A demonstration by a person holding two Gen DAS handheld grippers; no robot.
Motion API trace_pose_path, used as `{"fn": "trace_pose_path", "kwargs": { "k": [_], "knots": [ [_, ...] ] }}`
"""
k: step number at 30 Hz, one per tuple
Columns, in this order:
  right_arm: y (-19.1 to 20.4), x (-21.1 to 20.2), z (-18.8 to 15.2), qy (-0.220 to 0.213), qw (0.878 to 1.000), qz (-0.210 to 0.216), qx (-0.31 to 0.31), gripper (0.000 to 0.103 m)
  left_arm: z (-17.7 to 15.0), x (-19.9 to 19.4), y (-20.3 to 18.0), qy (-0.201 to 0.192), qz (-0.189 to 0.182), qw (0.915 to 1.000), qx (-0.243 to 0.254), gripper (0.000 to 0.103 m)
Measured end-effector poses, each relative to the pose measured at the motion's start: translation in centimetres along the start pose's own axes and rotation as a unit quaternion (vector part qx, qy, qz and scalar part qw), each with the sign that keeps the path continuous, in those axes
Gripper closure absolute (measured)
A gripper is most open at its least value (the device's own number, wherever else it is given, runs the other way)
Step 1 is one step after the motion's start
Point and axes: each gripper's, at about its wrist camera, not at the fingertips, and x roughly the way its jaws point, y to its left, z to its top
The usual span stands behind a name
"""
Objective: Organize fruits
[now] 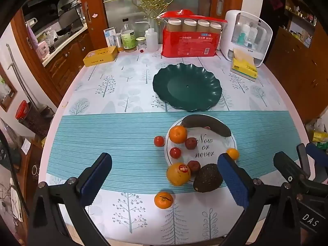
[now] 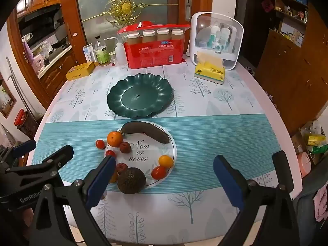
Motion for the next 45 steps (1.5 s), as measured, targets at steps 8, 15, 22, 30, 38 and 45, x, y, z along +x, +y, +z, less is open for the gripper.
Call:
{"fn": "trace_pose_path", "kwargs": {
  "k": [8, 15, 22, 30, 38, 45],
  "knots": [
    [0.19, 0.16, -0.11, 0.008, 1.0, -0.008, -0.008, 0.006, -0.63, 0.45, -0.4, 0.019, 0.002, 0.9998, 0.005, 0.001],
    [0.07, 0.16, -0.35, 0.008, 1.0, -0.003, -0.007, 0.006, -0.39, 0.37, -0.65, 0.027, 0.005, 0.9996, 0.009, 0.001],
    [0.3, 0.27, -0.34, 0.01, 1.0, 0.001, -0.005, 0.006, -0.48, 0.43, -0.81, 0.03, 0.002, 0.9995, 0.006, 0.001],
    [-0.49, 0.07, -0.84, 0.011, 1.0, 0.017, -0.004, 0.006, -0.6, 0.35, -0.84, 0.028, 0.004, 0.9996, 0.006, 0.001],
    [-0.49, 0.06, -0.78, 0.011, 1.0, 0.018, -0.005, 0.006, -0.66, 0.11, -0.72, 0.028, 0.005, 0.9996, 0.005, 0.001],
    [-0.47, -0.11, -0.86, 0.013, 1.0, 0.025, -0.006, 0.006, -0.89, -0.48, -0.49, 0.025, 0.01, 0.9996, 0.003, 0.001]
  ]
}}
